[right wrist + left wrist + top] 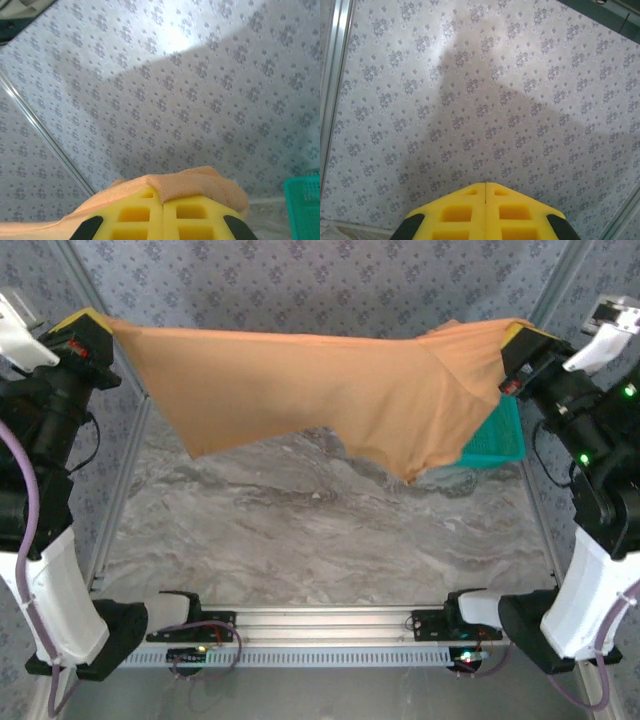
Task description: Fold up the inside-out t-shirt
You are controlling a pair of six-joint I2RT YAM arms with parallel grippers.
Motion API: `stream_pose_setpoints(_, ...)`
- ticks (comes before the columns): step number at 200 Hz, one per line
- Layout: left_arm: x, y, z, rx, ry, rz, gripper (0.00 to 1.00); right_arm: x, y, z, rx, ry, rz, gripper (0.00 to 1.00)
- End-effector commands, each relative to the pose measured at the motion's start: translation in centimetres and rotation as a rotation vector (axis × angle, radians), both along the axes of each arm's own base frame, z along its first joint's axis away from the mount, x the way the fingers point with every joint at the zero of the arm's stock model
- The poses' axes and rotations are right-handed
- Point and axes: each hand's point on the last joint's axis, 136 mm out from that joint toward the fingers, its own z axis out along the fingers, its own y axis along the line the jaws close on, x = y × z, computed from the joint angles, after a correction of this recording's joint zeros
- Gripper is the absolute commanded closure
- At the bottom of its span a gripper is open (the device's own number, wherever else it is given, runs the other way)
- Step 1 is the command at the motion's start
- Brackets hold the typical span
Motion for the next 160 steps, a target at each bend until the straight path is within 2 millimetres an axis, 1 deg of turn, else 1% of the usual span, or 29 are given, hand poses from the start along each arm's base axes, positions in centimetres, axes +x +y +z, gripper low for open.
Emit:
stream_pose_setpoints(1,-0.2,0.4,-0.1,0.042,0.003,0.025,1.0,-0.2,-1.1,0.1,-0.035,-0.008,-0.059,1.0)
stream_pose_setpoints(22,0.2,0.3,-0.5,0.058,0.021,0.028,1.0,0.2,-1.0,-0.3,-0.043,0.006,-0.057,1.0)
stream_pose_setpoints(36,0.8,0.3,-1.2,0.067,0.045,0.029,1.0,1.0,-0.7,-0.9,-0.047,0.032,-0.047,1.0)
stream_pose_setpoints(46,1.6,0.0,-2.0,0.072,0.067,0.02,1.0,1.9,-0.4,-1.8,-0.051,0.062,-0.035,1.0)
stream_pose_setpoints(66,4.1,-0.8,-4.4,0.075,0.127,-0.014,1.0,4.4,0.3,-4.0,-0.056,0.121,-0.015,1.0)
stream_pose_setpoints(92,8.4,-1.5,-8.5,0.081,0.234,-0.033,1.0,8.3,1.3,-6.8,-0.058,0.196,0.016,1.0)
stream_pose_setpoints(108,11.0,-1.6,-10.3,0.078,0.28,-0.033,1.0,10.9,1.9,-8.1,-0.061,0.232,0.031,1.0)
stream_pose_setpoints(124,13.3,-1.2,-10.9,0.049,0.299,-0.038,1.0,13.2,2.4,-8.9,-0.064,0.256,0.042,1.0)
stream_pose_setpoints(135,14.6,-0.8,-10.8,0.027,0.3,-0.041,1.0,14.8,2.7,-9.3,-0.064,0.273,0.045,1.0)
stream_pose_setpoints(149,16.2,-0.4,-10.4,0.008,0.296,-0.047,1.0,16.3,2.8,-9.0,-0.062,0.272,0.046,1.0)
stream_pose_setpoints(160,17.2,-0.2,-9.9,-0.002,0.292,-0.052,1.0,17.0,2.8,-8.6,-0.061,0.264,0.044,1.0)
